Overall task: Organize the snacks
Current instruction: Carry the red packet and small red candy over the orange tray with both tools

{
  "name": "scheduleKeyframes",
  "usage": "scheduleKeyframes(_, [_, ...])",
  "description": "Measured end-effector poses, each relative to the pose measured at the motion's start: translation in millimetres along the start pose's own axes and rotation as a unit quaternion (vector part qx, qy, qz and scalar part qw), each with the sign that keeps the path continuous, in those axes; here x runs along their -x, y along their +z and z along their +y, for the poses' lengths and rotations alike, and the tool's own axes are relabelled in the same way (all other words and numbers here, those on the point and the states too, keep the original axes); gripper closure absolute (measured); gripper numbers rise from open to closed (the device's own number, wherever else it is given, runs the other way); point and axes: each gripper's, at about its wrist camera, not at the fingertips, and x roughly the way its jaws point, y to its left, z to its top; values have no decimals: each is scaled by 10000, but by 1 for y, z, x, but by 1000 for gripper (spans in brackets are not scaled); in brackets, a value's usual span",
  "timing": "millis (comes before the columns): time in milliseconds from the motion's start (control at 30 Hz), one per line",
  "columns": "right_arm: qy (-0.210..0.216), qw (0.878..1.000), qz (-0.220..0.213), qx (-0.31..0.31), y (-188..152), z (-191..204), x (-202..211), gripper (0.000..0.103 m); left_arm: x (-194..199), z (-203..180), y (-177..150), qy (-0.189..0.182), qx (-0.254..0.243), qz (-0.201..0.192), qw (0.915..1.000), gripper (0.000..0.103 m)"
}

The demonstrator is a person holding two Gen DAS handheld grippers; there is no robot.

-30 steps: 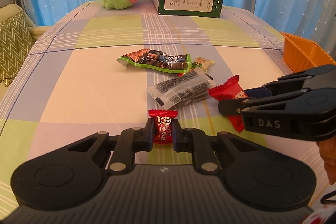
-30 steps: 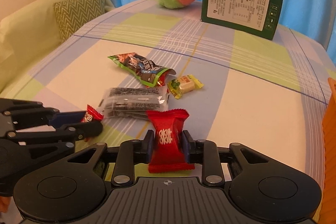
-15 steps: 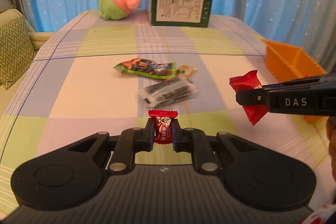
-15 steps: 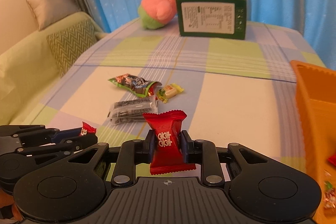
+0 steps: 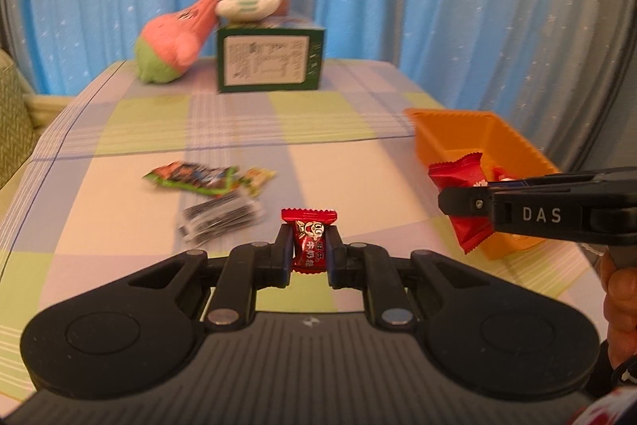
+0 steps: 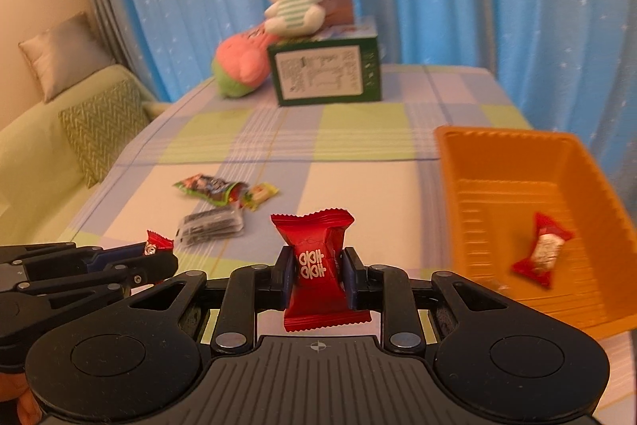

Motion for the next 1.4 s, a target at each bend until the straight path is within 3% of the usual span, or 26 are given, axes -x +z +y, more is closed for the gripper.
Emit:
scheduleKeyframes(633, [-618,9975,-262,-233,1,-65,72,77,9,-86,25,-643,-509,-61,9966,89])
scheduleKeyframes(1400, [-1159,9923,-174,-402,2,-137,80,77,-39,-150,55,-1294,-877,117,9876,89])
